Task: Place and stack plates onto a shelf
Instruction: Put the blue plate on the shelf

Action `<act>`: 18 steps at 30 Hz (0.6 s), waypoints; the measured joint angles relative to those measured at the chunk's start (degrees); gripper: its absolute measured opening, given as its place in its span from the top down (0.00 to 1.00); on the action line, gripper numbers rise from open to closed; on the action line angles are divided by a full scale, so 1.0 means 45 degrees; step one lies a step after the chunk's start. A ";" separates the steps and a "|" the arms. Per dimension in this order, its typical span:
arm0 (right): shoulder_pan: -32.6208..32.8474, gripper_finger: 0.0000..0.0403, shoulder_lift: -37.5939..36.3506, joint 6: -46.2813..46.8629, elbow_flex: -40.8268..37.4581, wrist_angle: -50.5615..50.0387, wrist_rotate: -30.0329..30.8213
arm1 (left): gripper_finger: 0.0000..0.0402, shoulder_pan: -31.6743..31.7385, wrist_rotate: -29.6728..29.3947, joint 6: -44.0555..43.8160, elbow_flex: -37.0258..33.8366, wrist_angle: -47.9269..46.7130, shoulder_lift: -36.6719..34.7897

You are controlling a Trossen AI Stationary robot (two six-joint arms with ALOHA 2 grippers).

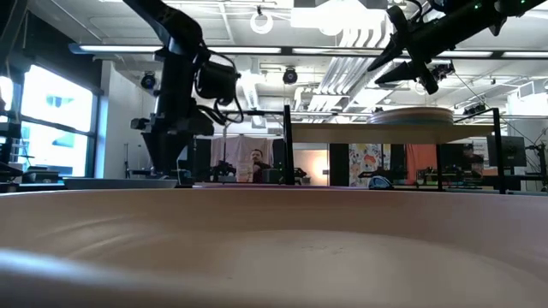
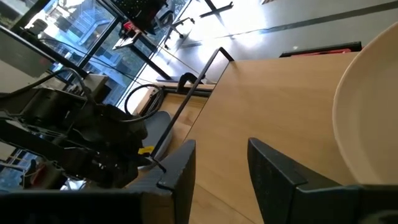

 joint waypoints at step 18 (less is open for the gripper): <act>0.0000 0.68 0.0000 -0.0150 0.0000 -0.0050 -0.0072 | 0.75 0.0005 -0.0159 0.0552 0.0000 0.0093 0.1385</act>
